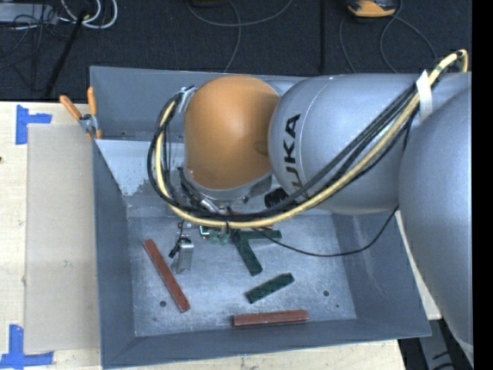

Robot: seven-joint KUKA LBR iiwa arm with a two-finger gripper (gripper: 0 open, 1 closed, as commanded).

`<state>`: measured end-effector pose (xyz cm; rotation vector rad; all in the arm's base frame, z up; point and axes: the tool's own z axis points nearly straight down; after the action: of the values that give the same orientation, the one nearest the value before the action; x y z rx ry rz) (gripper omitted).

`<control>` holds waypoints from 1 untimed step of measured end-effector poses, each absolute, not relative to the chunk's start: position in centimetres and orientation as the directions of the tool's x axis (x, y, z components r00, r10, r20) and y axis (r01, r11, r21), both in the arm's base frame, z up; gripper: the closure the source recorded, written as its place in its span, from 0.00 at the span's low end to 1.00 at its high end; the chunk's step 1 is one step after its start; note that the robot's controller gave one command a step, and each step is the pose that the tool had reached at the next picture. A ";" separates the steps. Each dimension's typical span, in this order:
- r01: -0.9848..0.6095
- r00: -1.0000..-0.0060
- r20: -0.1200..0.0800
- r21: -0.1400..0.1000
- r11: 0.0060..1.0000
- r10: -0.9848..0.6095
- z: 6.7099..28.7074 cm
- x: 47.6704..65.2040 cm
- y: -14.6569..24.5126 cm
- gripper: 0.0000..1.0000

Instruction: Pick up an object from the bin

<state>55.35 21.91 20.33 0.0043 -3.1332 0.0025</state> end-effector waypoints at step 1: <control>-0.323 -0.946 0.006 0.000 0.946 -0.323 6.8 58.6 21.4 0.00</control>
Offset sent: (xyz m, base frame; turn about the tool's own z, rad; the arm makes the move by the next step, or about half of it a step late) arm 0.0333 -0.0047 -0.1333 -0.3272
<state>58.57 21.43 6.76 0.5132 -3.0932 0.0009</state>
